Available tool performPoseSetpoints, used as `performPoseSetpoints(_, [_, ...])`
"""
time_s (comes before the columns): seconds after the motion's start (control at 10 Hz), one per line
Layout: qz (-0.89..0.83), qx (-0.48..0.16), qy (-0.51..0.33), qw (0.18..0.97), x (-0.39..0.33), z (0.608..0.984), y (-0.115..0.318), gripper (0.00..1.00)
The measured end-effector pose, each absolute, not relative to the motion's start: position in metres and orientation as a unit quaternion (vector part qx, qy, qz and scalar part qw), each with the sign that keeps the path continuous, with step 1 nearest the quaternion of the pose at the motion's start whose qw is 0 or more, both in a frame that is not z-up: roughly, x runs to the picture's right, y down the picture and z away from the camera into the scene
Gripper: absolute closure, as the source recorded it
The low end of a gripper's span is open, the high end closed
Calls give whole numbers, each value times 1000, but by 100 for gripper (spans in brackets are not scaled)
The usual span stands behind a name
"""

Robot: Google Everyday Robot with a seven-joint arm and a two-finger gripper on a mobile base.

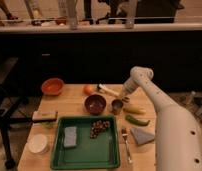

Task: Wipe tray with brush

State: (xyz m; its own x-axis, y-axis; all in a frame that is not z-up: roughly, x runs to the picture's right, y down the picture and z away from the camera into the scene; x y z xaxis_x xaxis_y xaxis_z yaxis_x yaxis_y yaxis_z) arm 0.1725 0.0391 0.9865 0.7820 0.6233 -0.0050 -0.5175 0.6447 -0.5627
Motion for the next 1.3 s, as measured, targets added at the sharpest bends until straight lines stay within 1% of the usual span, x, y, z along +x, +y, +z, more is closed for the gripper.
performPoseSetpoints(0.3, [323,-239,-118,908,181,947,4,100])
performPoseSetpoints(0.5, [325,-216,-130,912,191,926,-9,100])
performPoseSetpoints(0.8, [322,-192,-148,915,196,902,-21,100])
performPoseSetpoints(1.1, [308,-170,-180,919,195,864,-34,100])
performPoseSetpoints(1.3, [283,-159,-201,924,192,834,-33,100])
